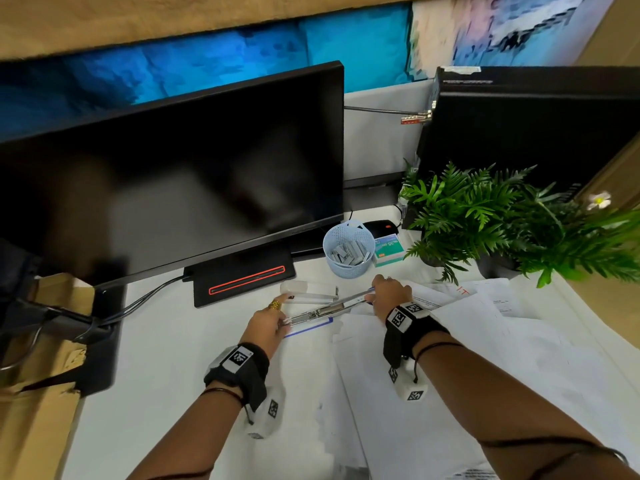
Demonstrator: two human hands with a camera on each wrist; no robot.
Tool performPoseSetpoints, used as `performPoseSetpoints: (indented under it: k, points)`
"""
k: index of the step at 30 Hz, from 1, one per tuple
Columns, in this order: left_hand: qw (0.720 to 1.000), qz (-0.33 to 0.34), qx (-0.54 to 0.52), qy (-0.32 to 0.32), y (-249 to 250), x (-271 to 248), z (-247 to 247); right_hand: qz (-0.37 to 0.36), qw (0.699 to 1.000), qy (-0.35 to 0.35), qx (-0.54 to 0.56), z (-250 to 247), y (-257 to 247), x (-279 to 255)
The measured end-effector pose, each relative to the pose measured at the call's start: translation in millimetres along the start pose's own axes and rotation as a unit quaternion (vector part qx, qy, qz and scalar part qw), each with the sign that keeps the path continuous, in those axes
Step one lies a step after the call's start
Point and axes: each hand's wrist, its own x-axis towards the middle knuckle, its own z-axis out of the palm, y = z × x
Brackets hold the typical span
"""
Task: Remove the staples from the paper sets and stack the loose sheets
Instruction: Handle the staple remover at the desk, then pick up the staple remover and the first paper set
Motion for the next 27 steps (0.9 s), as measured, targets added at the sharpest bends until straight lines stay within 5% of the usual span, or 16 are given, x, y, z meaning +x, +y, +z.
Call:
performPoseSetpoints:
  k: [3, 7, 11, 16, 22, 27]
  points:
    - [0.997, -0.026, -0.073, 0.017, 0, 0, 0, -0.02, 0.999, 0.013, 0.047, -9, -5, -8]
    - [0.999, -0.048, -0.012, 0.007, 0, -4, 0, -0.149, 0.978, 0.061, 0.134, -29, -20, -28]
    - [0.999, -0.046, -0.004, 0.002, 4, -3, -2, -0.239, 0.959, 0.018, 0.152, -28, -53, -44]
    - [0.999, -0.049, -0.015, -0.015, 8, -10, -7, -0.248, 0.954, 0.005, 0.171, -14, -77, -47]
    - [0.995, -0.071, 0.007, -0.07, 6, -36, -13, -0.275, 0.956, -0.098, -0.003, 7, -101, -41]
    - [0.992, -0.077, -0.03, -0.092, 5, -48, -8, -0.265, 0.955, -0.1, -0.086, 11, -108, -39]
